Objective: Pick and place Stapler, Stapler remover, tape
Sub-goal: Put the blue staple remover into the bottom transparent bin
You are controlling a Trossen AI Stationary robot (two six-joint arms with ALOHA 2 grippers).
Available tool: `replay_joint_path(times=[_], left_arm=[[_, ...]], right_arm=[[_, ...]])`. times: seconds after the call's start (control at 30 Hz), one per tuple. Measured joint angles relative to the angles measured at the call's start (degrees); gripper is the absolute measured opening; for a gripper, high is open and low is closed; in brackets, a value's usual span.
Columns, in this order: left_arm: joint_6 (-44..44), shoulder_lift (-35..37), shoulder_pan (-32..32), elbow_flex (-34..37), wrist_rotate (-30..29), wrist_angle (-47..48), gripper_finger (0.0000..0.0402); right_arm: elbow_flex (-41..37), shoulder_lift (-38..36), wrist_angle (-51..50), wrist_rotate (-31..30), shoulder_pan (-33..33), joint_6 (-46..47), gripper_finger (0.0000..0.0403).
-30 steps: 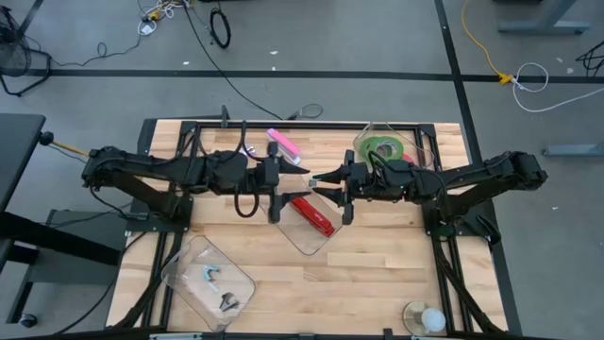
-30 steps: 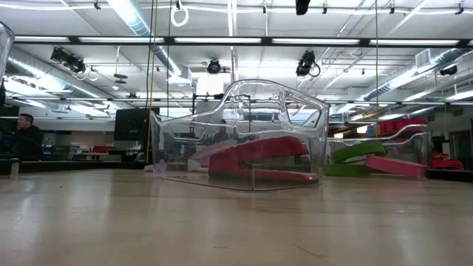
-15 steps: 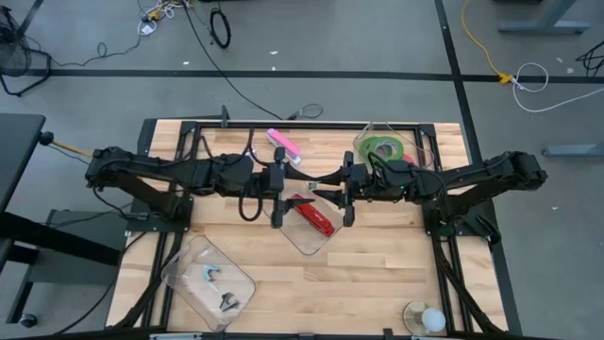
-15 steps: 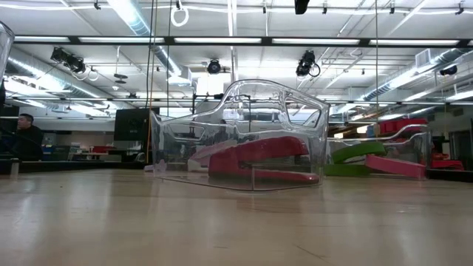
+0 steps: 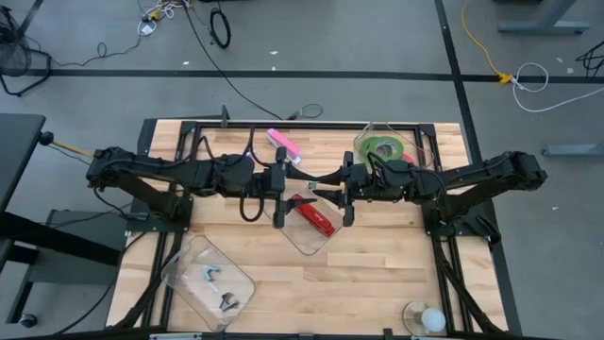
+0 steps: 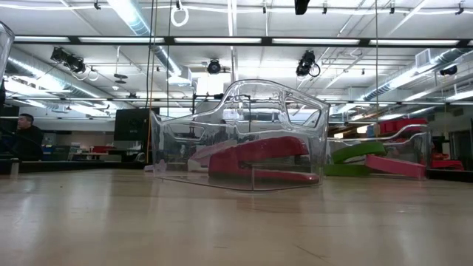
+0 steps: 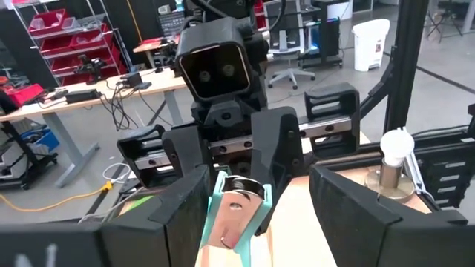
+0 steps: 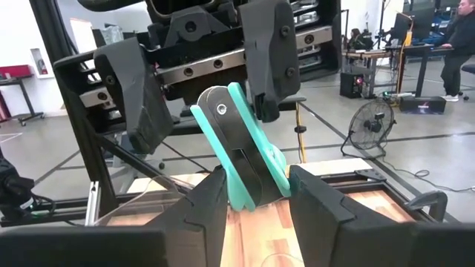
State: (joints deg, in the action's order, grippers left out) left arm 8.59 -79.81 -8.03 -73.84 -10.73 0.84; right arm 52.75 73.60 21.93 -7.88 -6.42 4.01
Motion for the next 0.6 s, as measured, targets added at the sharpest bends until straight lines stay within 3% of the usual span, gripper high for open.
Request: replay_joint_path(times=[0.6], left_arm=[[0.45, 0.04, 0.0, 0.0, -0.4, 0.17, 0.0118]], right_arm=[[0.0, 0.0, -0.09, 0.22, -0.02, 0.09, 0.0128]])
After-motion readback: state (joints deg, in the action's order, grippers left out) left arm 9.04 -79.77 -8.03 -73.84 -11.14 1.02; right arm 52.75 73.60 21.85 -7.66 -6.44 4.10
